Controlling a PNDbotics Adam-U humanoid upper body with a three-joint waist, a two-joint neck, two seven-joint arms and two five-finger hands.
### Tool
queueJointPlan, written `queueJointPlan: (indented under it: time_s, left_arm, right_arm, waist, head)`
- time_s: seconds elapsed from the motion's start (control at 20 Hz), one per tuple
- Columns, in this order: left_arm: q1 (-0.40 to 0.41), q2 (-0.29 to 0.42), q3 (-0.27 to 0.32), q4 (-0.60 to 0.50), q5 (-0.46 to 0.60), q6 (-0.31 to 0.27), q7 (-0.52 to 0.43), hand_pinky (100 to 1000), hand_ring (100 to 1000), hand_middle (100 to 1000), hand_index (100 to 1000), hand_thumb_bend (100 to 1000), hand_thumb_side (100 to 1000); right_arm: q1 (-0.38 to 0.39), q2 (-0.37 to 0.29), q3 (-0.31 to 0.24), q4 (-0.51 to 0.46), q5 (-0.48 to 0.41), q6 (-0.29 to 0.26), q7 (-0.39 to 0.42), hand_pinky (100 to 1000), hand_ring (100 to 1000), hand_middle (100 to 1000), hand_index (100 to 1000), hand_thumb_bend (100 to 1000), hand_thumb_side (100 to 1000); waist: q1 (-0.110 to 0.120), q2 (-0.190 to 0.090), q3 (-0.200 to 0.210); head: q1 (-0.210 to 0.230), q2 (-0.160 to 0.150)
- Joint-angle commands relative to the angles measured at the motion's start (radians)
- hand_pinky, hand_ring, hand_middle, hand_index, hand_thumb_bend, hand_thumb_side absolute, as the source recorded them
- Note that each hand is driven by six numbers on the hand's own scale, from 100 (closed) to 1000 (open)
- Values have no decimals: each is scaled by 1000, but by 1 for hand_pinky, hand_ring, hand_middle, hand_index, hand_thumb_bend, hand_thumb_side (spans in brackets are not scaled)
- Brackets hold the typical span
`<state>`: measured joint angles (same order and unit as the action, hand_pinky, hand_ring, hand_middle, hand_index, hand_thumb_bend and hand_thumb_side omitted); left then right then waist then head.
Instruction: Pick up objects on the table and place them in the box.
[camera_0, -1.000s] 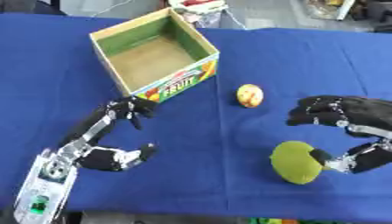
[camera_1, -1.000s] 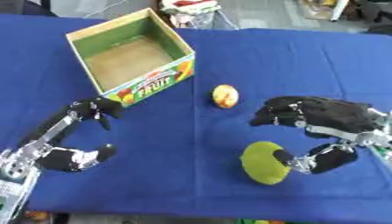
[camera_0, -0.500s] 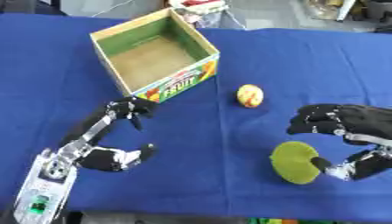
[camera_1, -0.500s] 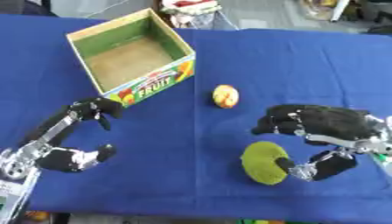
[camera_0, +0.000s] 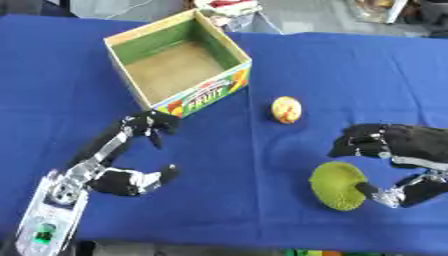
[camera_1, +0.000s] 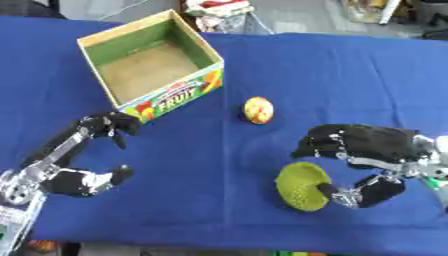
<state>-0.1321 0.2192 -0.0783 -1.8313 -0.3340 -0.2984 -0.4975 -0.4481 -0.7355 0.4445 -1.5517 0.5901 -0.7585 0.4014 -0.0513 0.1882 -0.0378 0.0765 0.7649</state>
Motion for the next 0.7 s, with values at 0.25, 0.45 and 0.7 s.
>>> queueJointPlan:
  time_s: [0.25,0.45,0.7]
  left_arm:
    - [-10,18,-3,-11,6,-1,-4,564,736,754,877,470,578]
    - [-9,18,-2,-11,6,-2,-5,564,736,754,877,470,579]
    - [-9,18,-3,-10,6,-2,-6,564,736,754,877,469,579]
  right_arm:
    - [-39,13,4,45,47,-44,12,956,895,829,962,100,363]
    - [-56,33,15,72,63,-58,14,956,894,829,960,100,368]
    - [-67,48,26,95,75,-71,18,957,894,827,948,100,348]
  waist:
    - [3,-15,2]
    - [4,-15,3]
    - [3,-14,4]
  head:
    - [-5,5]
    - [-6,5]
    - [-7,5]
